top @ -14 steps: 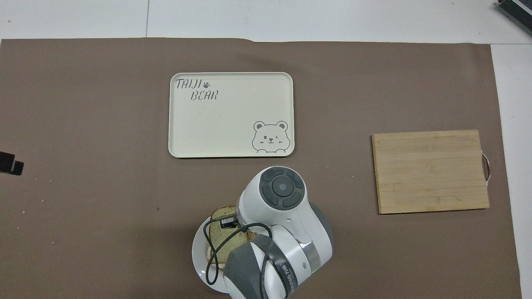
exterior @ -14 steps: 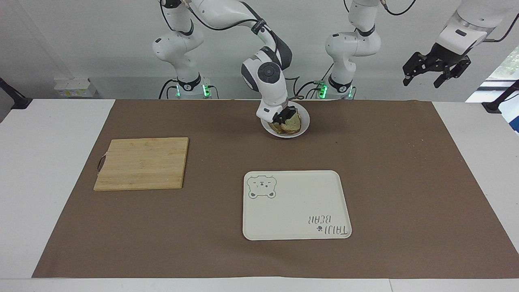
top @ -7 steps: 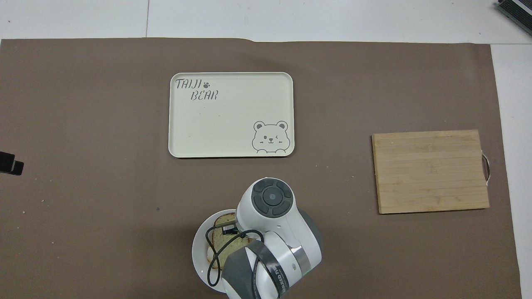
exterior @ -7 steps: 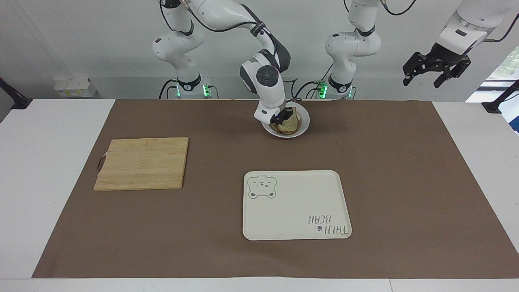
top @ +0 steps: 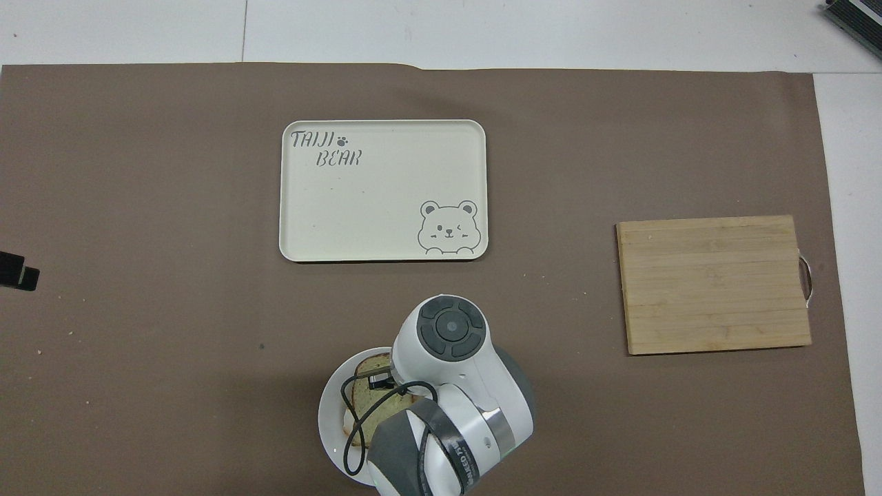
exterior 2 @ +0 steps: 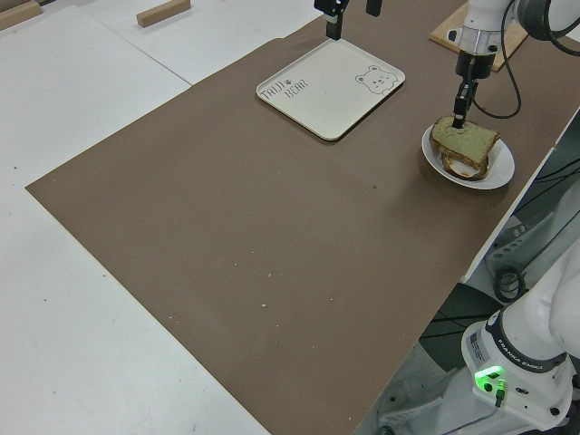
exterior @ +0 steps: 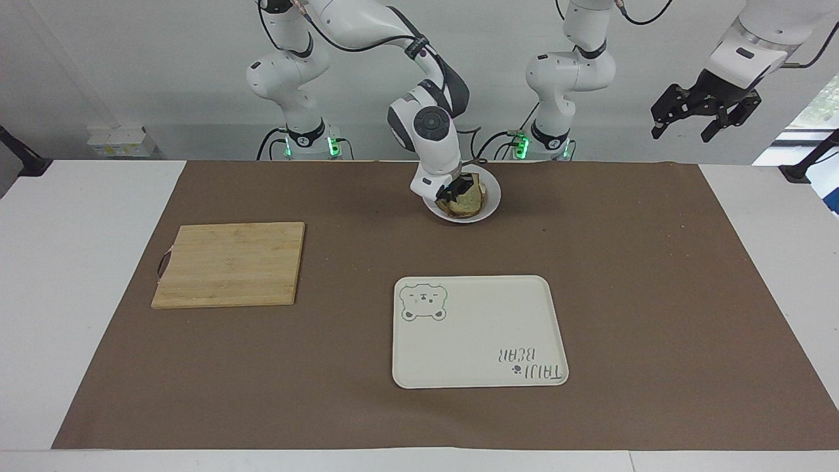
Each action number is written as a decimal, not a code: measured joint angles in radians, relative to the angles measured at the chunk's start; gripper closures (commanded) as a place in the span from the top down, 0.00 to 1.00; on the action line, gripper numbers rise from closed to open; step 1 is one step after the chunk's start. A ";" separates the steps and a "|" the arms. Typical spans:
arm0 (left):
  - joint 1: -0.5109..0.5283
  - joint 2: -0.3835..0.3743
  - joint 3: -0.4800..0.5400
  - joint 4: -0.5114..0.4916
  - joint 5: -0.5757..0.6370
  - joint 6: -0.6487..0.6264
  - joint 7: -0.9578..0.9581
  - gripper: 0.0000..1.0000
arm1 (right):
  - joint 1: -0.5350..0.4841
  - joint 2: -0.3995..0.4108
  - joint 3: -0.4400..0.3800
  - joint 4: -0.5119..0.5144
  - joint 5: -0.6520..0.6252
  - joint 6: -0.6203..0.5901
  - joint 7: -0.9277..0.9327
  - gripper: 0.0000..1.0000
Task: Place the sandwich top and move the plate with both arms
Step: 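Lower the bread onto the egg slice and open the right gripper, then withdraw the right gripper while the left gripper reaches toward the plate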
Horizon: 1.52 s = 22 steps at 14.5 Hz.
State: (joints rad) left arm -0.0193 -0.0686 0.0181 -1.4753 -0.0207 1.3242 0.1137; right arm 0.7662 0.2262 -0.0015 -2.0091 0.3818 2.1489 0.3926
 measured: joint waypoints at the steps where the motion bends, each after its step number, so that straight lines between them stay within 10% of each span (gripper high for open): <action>1: 0.000 0.000 0.000 0.000 0.000 0.000 0.000 1.00 | 0.000 0.000 0.000 0.003 0.000 0.005 0.000 1.00; 12: 0.000 -0.039 -0.001 -0.076 -0.044 0.011 0.000 1.00 | -0.068 -0.044 -0.012 0.049 0.000 -0.054 0.000 1.00; 22: -0.073 -0.251 -0.016 -0.761 -0.319 0.495 0.034 1.00 | -0.350 -0.160 -0.021 0.153 -0.025 -0.399 -0.004 1.00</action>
State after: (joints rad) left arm -0.0925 -0.3201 0.0025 -2.2367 -0.3400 1.8195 0.1481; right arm 0.4166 0.0661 -0.0226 -1.8561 0.3566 1.7495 0.3886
